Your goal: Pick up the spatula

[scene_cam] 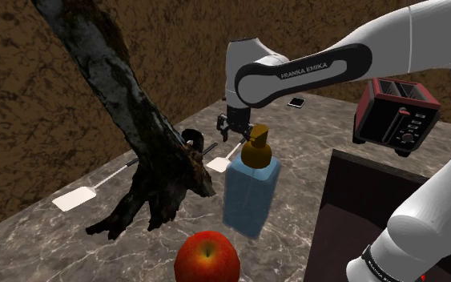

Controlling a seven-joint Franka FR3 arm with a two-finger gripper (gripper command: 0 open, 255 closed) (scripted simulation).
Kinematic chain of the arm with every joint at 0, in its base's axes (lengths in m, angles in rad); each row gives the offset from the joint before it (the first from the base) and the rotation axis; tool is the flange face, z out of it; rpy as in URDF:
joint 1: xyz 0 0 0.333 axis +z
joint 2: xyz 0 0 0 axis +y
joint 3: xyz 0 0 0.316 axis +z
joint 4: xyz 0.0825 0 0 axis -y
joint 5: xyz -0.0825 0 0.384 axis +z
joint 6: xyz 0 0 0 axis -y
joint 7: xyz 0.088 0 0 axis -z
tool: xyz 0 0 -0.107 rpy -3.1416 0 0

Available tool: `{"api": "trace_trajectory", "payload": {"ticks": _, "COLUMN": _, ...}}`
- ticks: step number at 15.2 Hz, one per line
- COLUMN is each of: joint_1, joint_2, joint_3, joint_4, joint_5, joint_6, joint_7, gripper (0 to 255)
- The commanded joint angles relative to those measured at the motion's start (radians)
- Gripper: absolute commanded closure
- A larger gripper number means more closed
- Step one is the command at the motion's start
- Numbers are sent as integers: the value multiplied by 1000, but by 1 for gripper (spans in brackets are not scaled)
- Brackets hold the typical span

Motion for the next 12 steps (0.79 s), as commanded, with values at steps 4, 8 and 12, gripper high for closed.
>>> {"api": "trace_trajectory", "payload": {"ticks": 4, "joint_1": 1, "joint_2": 2, "joint_3": 1, "joint_4": -5, "joint_5": -1, "joint_6": 7, "joint_7": 3, "gripper": 255}}
{"api": "trace_trajectory", "payload": {"ticks": 8, "joint_1": 1, "joint_2": 2, "joint_3": 1, "joint_4": -5, "joint_5": -1, "joint_6": 7, "joint_7": 3, "gripper": 255}}
{"api": "trace_trajectory", "payload": {"ticks": 12, "joint_1": 0, "joint_2": -5, "joint_3": -1, "joint_4": 17, "joint_5": 3, "joint_6": -22, "joint_7": -2, "gripper": 255}}
